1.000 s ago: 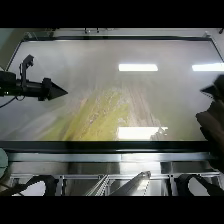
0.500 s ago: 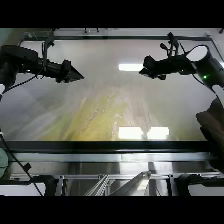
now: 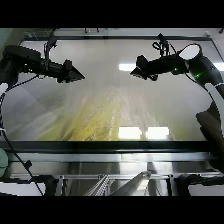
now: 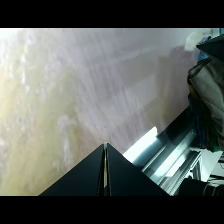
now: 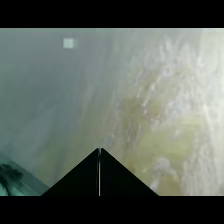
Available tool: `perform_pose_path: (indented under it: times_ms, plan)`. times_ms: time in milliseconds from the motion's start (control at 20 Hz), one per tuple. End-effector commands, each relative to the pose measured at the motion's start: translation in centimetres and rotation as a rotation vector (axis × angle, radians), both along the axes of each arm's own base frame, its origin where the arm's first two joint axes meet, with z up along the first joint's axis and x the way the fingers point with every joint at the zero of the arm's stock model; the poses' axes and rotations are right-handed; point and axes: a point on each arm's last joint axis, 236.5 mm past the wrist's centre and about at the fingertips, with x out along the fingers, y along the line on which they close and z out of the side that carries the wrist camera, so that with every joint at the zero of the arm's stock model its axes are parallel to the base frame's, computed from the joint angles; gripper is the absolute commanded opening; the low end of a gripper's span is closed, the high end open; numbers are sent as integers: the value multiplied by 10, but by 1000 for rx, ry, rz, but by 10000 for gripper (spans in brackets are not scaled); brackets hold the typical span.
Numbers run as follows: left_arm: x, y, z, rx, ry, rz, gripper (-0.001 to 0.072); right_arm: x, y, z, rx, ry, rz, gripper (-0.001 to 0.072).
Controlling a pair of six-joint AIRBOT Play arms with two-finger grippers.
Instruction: Fold the shirts.
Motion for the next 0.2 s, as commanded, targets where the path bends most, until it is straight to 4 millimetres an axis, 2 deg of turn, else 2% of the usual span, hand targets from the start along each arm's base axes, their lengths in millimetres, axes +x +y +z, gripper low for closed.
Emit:
perform_pose_path:
  times_ms: [0, 150]
  plan:
    - [2, 8, 0, 0, 2, 14, 23, -2, 3, 1, 13, 9, 6, 22]
    - [4, 12, 0, 0, 1, 24, 23, -2, 3, 1, 13, 9, 6, 22]
